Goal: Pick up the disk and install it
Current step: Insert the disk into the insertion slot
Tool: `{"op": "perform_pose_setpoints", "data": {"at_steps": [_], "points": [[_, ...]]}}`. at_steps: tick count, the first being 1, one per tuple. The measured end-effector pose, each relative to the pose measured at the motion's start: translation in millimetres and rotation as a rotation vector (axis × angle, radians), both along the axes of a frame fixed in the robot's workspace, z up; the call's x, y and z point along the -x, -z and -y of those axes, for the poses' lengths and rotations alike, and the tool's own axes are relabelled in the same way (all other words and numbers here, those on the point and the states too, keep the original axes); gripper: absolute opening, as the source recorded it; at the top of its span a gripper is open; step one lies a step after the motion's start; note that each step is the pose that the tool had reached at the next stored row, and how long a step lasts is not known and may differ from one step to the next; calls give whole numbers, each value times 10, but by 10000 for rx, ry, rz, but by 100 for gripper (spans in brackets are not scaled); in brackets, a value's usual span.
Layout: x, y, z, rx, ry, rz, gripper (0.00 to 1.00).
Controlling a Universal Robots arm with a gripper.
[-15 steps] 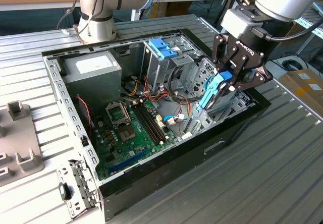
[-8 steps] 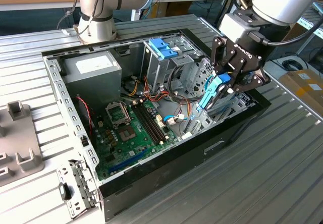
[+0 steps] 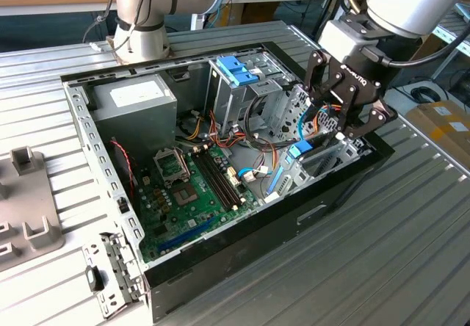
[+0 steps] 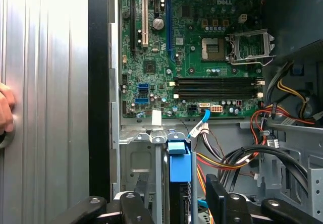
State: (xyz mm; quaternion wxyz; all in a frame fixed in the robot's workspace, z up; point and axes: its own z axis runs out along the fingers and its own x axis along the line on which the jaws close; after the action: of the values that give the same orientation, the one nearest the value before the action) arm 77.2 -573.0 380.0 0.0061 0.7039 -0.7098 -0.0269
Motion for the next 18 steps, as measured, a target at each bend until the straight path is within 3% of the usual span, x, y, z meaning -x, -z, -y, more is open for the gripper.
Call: {"op": "perform_pose_setpoints", "data": {"at_steps": [4, 7, 10, 12, 17, 18], "points": [[0, -2, 0, 0, 0, 0, 56], [0, -56, -1, 1, 0, 0, 56], [-1, -57, -15, -5, -1, -6, 55], [-19, -27, -34, -12, 0, -73, 42], [-178, 38, -67, -11, 0, -262, 12], [-214, 64, -72, -10, 0, -293, 10]]}}
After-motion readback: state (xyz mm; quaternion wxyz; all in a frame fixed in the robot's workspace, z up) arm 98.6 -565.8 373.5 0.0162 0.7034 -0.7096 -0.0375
